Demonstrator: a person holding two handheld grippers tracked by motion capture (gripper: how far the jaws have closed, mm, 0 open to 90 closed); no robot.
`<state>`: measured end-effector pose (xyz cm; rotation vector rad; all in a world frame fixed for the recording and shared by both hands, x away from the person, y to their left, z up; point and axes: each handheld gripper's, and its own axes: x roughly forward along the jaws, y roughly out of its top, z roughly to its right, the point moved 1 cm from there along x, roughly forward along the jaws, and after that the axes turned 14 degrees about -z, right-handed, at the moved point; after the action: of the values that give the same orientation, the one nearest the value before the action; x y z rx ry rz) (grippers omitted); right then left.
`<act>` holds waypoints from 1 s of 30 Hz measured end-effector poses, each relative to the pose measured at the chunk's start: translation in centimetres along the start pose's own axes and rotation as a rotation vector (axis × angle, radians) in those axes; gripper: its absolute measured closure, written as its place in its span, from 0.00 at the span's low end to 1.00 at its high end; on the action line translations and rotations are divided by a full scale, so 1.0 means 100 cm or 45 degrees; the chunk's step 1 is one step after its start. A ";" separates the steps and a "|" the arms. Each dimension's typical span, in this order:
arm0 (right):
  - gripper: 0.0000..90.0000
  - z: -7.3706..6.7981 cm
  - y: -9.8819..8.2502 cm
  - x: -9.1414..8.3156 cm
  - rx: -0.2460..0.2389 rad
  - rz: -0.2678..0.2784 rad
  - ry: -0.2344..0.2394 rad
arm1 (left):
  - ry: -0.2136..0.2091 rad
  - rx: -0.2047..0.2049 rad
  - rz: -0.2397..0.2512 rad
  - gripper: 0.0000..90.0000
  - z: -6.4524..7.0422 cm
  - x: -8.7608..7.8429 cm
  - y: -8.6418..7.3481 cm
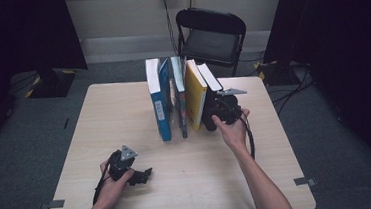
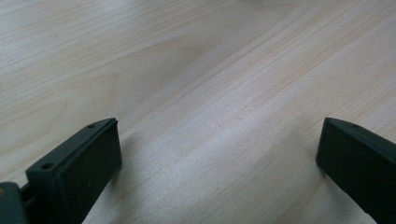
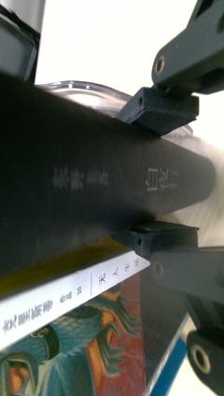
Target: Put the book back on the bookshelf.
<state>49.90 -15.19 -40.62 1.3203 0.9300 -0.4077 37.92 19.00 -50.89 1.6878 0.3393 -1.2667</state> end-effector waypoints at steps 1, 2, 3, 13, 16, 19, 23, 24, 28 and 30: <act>0.59 -0.002 0.001 0.000 0.009 0.003 -0.011 | -0.002 -0.001 0.002 0.00 0.000 0.000 0.000; 0.59 -0.003 0.002 0.000 0.020 0.013 -0.023 | -0.002 -0.001 0.002 0.00 0.000 0.000 0.000; 0.59 -0.007 0.005 0.001 0.049 0.026 -0.032 | -0.002 -0.001 0.002 0.00 0.000 0.000 0.000; 0.57 -0.020 0.004 0.006 0.022 0.040 -0.061 | -0.003 0.000 0.002 0.00 0.000 0.000 0.000; 0.57 -0.021 0.002 0.006 0.034 0.051 -0.045 | -0.003 0.000 0.003 0.00 0.000 0.000 0.000; 0.56 -0.020 0.000 0.006 0.023 0.051 -0.036 | -0.003 0.000 0.003 0.00 0.000 0.000 0.000; 0.55 -0.020 -0.001 0.005 0.014 0.050 -0.027 | -0.002 0.000 0.001 0.00 0.000 0.000 0.000; 0.55 -0.019 -0.001 0.005 0.011 0.051 -0.017 | -0.002 0.000 0.001 0.00 0.000 0.000 0.000; 0.54 -0.014 -0.001 0.006 -0.015 0.055 0.013 | 0.001 0.005 0.000 0.00 0.000 0.000 0.000; 0.54 -0.013 0.000 0.009 -0.018 0.049 0.015 | -0.002 -0.001 0.000 0.00 0.000 0.000 0.000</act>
<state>49.97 -13.78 -41.26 1.3269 0.9147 -0.3631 37.91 18.98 -50.89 1.6861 0.3385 -1.2676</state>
